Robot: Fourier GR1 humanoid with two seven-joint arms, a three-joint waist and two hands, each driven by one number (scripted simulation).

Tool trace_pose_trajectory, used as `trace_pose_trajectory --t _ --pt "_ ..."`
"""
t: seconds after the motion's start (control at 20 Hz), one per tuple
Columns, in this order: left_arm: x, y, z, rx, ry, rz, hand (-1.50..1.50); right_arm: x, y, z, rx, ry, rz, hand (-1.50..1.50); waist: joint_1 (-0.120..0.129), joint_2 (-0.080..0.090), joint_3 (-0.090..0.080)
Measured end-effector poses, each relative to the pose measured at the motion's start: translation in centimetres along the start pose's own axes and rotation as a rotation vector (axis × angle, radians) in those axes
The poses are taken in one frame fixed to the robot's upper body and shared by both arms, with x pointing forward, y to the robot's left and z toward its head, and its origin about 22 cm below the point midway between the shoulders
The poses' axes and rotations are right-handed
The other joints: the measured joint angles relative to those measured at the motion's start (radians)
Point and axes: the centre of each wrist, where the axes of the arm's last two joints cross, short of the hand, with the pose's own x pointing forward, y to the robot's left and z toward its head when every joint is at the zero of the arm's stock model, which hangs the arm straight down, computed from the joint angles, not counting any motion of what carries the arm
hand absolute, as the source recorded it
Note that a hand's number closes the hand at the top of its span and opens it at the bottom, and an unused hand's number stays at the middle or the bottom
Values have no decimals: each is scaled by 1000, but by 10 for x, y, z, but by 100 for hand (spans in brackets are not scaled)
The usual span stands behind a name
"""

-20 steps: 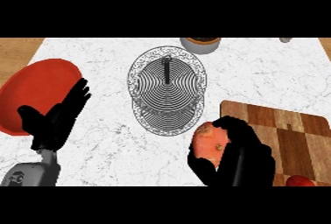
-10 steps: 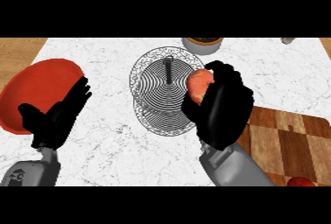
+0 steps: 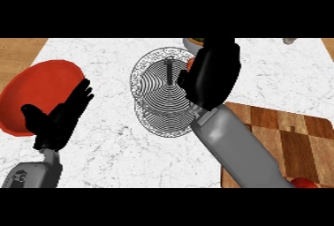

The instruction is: Pick the squash from the cutting board and place it in the tiered basket

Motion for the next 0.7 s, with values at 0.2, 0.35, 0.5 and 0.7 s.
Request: trace_pose_trajectory --t 0.2,0.35,0.5,0.7 --pt "-2 -1 2 7 5 -4 0 5 -10 -13 -41 23 -107 -150 -4 -4 1" --pt "-1 3 3 15 3 1 0 5 -18 -20 -81 44 -197 -150 -9 -6 1" --pt "-2 4 3 18 5 2 0 3 -29 -29 -140 65 -308 -150 -16 -8 2" --pt "-6 7 6 31 16 4 0 -1 -45 -36 -234 93 -428 -150 -29 -14 1"
